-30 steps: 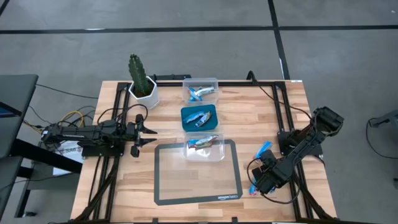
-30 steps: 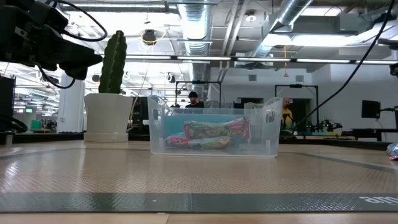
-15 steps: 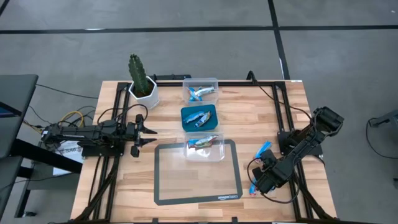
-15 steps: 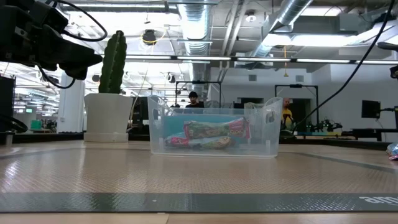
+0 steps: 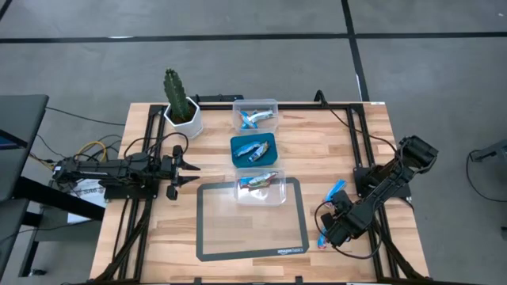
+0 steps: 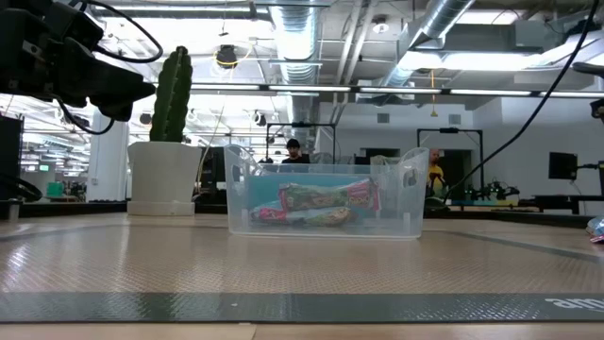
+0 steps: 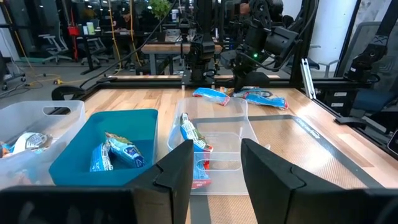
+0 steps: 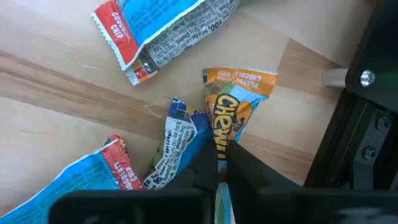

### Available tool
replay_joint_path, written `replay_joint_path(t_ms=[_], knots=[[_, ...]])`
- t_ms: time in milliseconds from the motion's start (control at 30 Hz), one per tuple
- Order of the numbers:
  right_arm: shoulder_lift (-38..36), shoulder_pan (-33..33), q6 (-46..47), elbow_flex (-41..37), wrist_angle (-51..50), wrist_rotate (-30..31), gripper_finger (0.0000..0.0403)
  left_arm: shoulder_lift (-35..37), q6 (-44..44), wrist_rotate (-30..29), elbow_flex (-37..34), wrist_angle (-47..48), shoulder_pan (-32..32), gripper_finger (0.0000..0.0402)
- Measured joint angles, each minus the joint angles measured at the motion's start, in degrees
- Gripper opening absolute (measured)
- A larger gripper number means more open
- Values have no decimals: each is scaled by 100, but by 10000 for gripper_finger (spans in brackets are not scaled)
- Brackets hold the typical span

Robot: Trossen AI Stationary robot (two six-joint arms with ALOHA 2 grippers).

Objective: Pick and place Granola Bars by type
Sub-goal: Put the orange granola bar into the top transparent bin

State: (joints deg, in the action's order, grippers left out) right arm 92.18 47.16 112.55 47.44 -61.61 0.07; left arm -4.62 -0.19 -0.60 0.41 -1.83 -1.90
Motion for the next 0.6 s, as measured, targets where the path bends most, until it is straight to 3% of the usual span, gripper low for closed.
replay_joint_path(t_ms=[600], knots=[[0, -427, -387, 81, -222, 816, 6, -1, -6, 0, 1, 0, 1, 128]])
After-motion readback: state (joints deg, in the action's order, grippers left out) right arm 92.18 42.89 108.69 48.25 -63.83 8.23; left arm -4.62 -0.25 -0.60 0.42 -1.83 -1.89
